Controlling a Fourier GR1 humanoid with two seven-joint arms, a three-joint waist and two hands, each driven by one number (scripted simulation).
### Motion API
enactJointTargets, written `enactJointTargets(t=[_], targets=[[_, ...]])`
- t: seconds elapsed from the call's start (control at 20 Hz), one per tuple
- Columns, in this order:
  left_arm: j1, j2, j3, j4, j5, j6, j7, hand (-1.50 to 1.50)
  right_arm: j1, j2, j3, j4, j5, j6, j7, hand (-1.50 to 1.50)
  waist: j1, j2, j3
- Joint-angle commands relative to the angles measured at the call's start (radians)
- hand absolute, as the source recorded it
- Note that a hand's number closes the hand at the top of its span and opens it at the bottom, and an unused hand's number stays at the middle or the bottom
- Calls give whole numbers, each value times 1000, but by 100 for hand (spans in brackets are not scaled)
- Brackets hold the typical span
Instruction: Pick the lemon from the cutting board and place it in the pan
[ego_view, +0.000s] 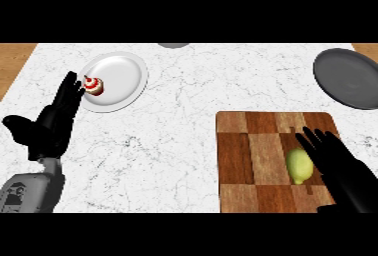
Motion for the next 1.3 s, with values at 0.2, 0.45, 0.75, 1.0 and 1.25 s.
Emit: enactJointTargets(t=[0.2,0.45,0.75,1.0,1.25], targets=[[65,-37,16,-14,-22,-31,-50,0,-120,56,0,155,55,-7,-3,-150,3,0,0],[37,-42,33,14,-38,-41,-69,0,-199,47,-26,242,88,20,-2,-150,4,1,0],[-63,-52,55,77,-61,-35,-26,0,-200,88,-6,264,117,34,14,-150,-1,1,0],[23,-55,47,-2,-49,-50,-21,0,-159,52,40,331,111,-1,-102,150,4,0,0],[24,-59,52,-20,-51,-66,-13,0,-136,10,33,256,146,-5,-131,150,0,-1,0]])
